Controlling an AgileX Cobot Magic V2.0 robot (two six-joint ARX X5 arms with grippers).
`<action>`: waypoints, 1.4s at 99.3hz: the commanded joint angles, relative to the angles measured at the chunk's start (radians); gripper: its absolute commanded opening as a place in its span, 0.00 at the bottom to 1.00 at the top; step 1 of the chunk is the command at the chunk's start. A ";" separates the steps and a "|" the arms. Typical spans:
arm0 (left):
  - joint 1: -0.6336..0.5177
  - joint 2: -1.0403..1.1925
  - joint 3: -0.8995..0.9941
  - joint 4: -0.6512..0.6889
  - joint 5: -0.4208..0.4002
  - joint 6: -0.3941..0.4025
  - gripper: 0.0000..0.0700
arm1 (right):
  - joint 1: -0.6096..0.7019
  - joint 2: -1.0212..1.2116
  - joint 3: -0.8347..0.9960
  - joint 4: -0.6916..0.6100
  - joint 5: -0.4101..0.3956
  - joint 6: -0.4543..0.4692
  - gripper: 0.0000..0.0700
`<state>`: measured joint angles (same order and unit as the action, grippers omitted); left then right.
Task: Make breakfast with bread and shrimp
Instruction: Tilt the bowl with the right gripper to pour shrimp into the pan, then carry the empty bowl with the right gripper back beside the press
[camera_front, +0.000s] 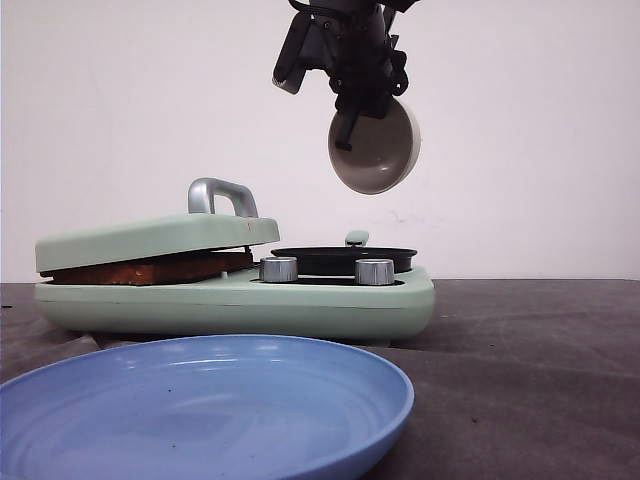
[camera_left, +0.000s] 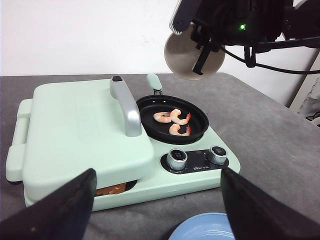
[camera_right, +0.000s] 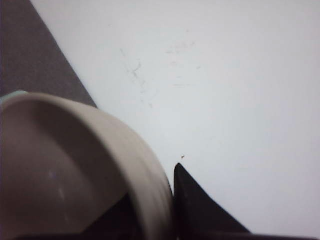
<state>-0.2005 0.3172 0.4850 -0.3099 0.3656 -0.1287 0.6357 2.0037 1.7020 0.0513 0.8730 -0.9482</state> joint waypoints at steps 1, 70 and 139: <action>-0.001 -0.001 0.000 0.011 0.002 0.011 0.60 | 0.010 0.023 0.032 0.015 0.026 0.082 0.00; -0.001 0.001 0.000 -0.063 0.002 0.021 0.60 | -0.119 -0.181 0.033 -0.499 -0.248 0.866 0.00; -0.001 0.002 0.000 -0.089 0.002 0.017 0.55 | -0.612 -0.282 0.031 -0.977 -1.053 1.154 0.00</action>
<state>-0.2005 0.3176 0.4847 -0.4023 0.3656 -0.1146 0.0402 1.7161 1.7084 -0.9310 -0.1390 0.1909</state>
